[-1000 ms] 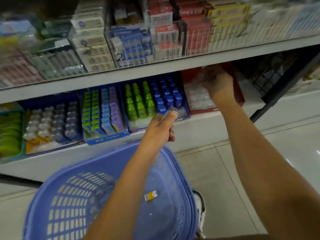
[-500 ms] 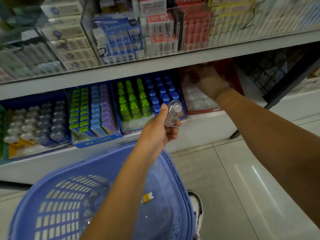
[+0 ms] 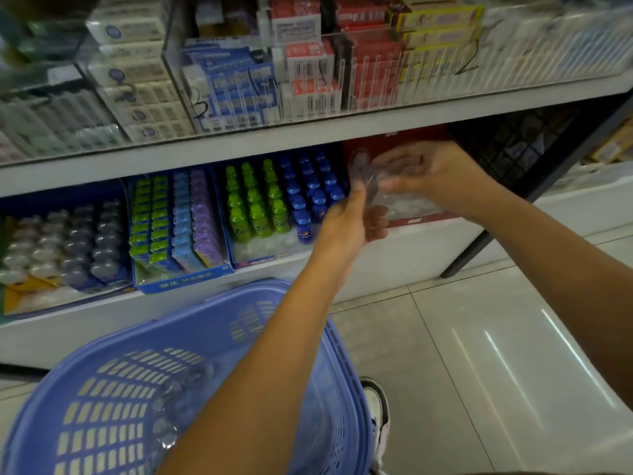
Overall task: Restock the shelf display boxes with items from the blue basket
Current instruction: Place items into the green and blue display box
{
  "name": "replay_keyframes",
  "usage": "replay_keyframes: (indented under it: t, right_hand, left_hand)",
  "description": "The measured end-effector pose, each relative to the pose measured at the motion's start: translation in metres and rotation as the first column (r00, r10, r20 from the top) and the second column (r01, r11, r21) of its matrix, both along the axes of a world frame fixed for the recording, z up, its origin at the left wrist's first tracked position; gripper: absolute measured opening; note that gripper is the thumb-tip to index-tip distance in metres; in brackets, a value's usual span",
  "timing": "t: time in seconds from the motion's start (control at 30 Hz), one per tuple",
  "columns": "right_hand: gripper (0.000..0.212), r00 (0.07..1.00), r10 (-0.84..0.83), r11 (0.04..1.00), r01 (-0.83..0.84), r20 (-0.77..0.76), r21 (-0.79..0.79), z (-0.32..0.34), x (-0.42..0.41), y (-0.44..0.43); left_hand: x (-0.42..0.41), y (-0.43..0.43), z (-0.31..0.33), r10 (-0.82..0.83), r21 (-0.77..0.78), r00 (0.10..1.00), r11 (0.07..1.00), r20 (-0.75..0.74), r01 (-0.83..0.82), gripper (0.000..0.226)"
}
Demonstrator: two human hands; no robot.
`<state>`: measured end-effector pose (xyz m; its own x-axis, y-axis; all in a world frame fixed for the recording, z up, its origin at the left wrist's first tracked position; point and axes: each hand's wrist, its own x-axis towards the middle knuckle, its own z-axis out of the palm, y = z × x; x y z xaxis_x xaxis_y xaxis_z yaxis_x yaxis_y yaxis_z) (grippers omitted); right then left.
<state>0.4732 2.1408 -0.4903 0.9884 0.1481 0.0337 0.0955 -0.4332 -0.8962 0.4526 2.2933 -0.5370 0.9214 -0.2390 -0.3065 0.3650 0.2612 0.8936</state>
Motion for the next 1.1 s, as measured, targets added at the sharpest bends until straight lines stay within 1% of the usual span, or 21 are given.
replay_keyframes:
  t: [0.03,0.07,0.1,0.13,0.17,0.2,0.27,0.3,0.37,0.47,0.53,0.63,0.7,0.77,0.83,0.87,0.9,0.93,1.0,1.03,1.1]
  right_hand:
    - [0.023,0.991,-0.131,0.991,0.132,0.025,-0.003,-0.003,0.009,-0.008]
    - [0.022,0.966,-0.250,0.965,0.254,0.062,-0.061,-0.007,0.019,-0.016]
    - [0.025,0.938,-0.322,0.921,0.342,0.126,-0.188,-0.013,0.029,-0.023]
    - [0.031,0.920,-0.345,0.853,0.390,0.186,-0.346,-0.018,0.039,-0.028]
    - [0.034,0.914,-0.337,0.791,0.405,0.224,-0.459,-0.025,0.050,-0.031]
    - [0.035,0.920,-0.318,0.756,0.392,0.231,-0.524,-0.031,0.059,-0.032]
    - [0.033,0.943,-0.253,0.720,0.332,0.215,-0.609,-0.040,0.073,-0.027]
    - [0.032,0.950,-0.230,0.719,0.312,0.211,-0.622,-0.043,0.076,-0.025]
    - [0.031,0.961,-0.182,0.748,0.272,0.208,-0.605,-0.045,0.082,-0.021]
    - [0.032,0.981,-0.115,0.796,0.186,0.157,-0.575,-0.042,0.084,-0.022]
    - [0.033,0.991,-0.053,0.792,0.116,0.122,-0.600,-0.042,0.085,-0.022]
    - [0.035,0.987,-0.058,0.749,0.141,0.147,-0.647,-0.045,0.089,-0.017]
    - [0.035,0.979,-0.094,0.721,0.194,0.183,-0.666,-0.046,0.089,-0.014]
    - [0.038,0.981,-0.069,0.682,0.179,0.182,-0.709,-0.046,0.084,-0.010]
    - [0.042,0.980,-0.059,0.631,0.183,0.189,-0.754,-0.046,0.074,-0.006]
    - [0.041,0.969,-0.104,0.591,0.242,0.225,-0.769,-0.044,0.067,-0.002]
    - [0.037,0.948,-0.166,0.563,0.318,0.272,-0.763,-0.042,0.059,0.005]
    - [0.032,0.932,-0.195,0.574,0.361,0.306,-0.735,-0.039,0.050,0.015]
    - [0.023,0.960,-0.112,0.703,0.260,0.257,-0.662,-0.033,0.022,0.043]
    - [0.019,0.984,-0.017,0.757,0.127,0.175,-0.641,-0.030,0.006,0.060]
    - [0.016,0.980,0.200,0.764,-0.164,-0.012,-0.624,-0.030,-0.025,0.099]
  left_hand:
    - [0.002,-0.004,-0.004,-0.045,0.196,0.991,0.980,0.129,0.019,0.033]
    - [0.003,-0.007,-0.009,-0.170,0.445,0.945,0.895,0.280,0.029,0.033]
    - [0.004,-0.009,-0.015,-0.362,0.665,0.854,0.747,0.374,0.025,0.035]
    - [0.004,-0.011,-0.021,-0.549,0.820,0.742,0.573,0.383,0.001,0.041]
    - [0.004,-0.013,-0.028,-0.684,0.913,0.656,0.407,0.319,-0.020,0.048]
    - [0.004,-0.014,-0.035,-0.760,0.963,0.605,0.264,0.237,-0.046,0.055]
    - [0.003,-0.019,-0.045,-0.805,0.989,0.577,0.081,0.136,-0.119,0.065]
    - [0.002,-0.023,-0.047,-0.808,0.987,0.578,0.032,0.117,-0.155,0.068]
    - [0.000,-0.031,-0.048,-0.797,0.983,0.595,-0.011,0.103,-0.185,0.070]
    - [-0.004,-0.039,-0.048,-0.784,0.980,0.613,-0.034,0.096,-0.196,0.071]
    - [-0.005,-0.039,-0.050,-0.791,0.976,0.606,-0.058,0.085,-0.212,0.071]
    - [-0.004,-0.036,-0.051,-0.801,0.977,0.594,-0.068,0.067,-0.202,0.072]
    - [-0.004,-0.034,-0.047,-0.804,0.984,0.590,-0.037,0.074,-0.173,0.071]
    - [-0.006,-0.031,-0.041,-0.795,0.989,0.592,0.080,0.136,-0.121,0.069]
    - [-0.015,-0.020,-0.035,-0.734,0.949,0.618,0.306,0.282,-0.070,0.062]
    - [-0.023,-0.011,-0.033,-0.665,0.899,0.646,0.431,0.375,-0.078,0.055]
    - [-0.032,0.001,-0.032,-0.574,0.836,0.677,0.537,0.461,-0.113,0.047]
    - [-0.042,0.016,-0.034,-0.474,0.771,0.704,0.615,0.529,-0.165,0.035]
    - [-0.064,0.053,-0.046,-0.296,0.687,0.779,0.691,0.552,-0.225,0.016]
    - [-0.074,0.074,-0.055,-0.232,0.688,0.830,0.689,0.507,-0.228,0.014]
    - [-0.091,0.120,-0.079,-0.127,0.757,0.921,0.617,0.367,-0.216,0.021]
